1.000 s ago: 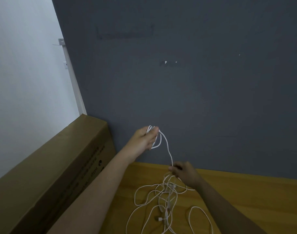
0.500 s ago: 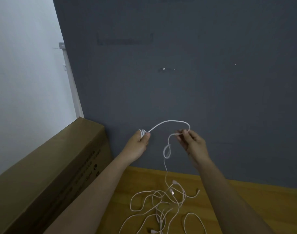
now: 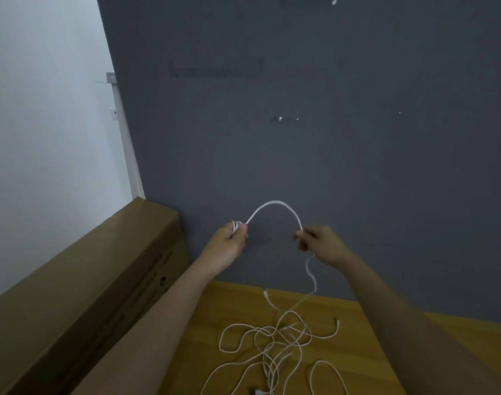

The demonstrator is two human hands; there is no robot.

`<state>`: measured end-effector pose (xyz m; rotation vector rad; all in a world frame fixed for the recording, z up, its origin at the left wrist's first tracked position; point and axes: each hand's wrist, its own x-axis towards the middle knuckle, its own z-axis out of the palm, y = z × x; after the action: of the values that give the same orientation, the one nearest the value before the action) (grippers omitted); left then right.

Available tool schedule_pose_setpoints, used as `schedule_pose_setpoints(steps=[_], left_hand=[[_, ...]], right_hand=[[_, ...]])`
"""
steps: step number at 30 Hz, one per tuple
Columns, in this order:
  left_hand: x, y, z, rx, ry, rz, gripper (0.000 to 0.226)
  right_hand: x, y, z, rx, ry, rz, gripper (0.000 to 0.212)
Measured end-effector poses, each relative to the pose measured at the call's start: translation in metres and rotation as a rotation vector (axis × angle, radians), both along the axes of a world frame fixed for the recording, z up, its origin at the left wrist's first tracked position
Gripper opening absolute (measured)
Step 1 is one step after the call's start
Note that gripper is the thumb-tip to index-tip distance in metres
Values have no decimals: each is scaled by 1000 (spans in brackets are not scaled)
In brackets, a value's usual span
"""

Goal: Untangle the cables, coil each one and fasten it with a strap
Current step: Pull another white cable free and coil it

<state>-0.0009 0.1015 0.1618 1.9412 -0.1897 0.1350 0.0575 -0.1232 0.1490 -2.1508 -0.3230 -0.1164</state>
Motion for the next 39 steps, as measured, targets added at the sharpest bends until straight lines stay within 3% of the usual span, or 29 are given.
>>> schedule_pose_setpoints(steps=[1,3,5,7,9,12,16,18,22,27,29,32,35,39], left_hand=[[1,0,1,-43,-2,16,34],[3,0,2,-92,8,-6,34],[3,0,5,-109,66,-103,33],[0,0,7,-129,158,-251,37],[-6,-2,11,-271,235,-373,42],[-12,-6,19,-630,247,-469,38],[-11,-9,23,-826,169,-423,23],[-8,-13,17,-704,87,-279,26],[1,-18,-3,-120,-55,30,32],[5,-16,-27,640,6,-51,35],[5,-15,-31,622,32,-166,35],[1,-15,-31,628,69,-265,56],[0,-16,-34,654,66,-302,47],[-1,-17,-29,531,13,-222,41]], right_hand=[[1,-3,-3,-23,59,4,23],[0,-1,-4,241,91,-52,23],[-3,9,1,534,-3,-119,23],[-3,18,8,531,-161,-180,25],[-3,22,9,254,-247,-190,27],[-7,20,-10,-366,-185,-108,29],[-31,33,-45,-703,-154,66,29],[-45,41,-56,-733,-251,143,29],[-64,49,-63,-606,-512,255,29],[-65,44,-55,-325,-503,224,20],[-60,34,-55,-235,-402,127,22],[-53,24,-56,-73,-221,-28,17],[-55,26,-58,112,36,56,9],[-67,28,-60,314,315,149,26]])
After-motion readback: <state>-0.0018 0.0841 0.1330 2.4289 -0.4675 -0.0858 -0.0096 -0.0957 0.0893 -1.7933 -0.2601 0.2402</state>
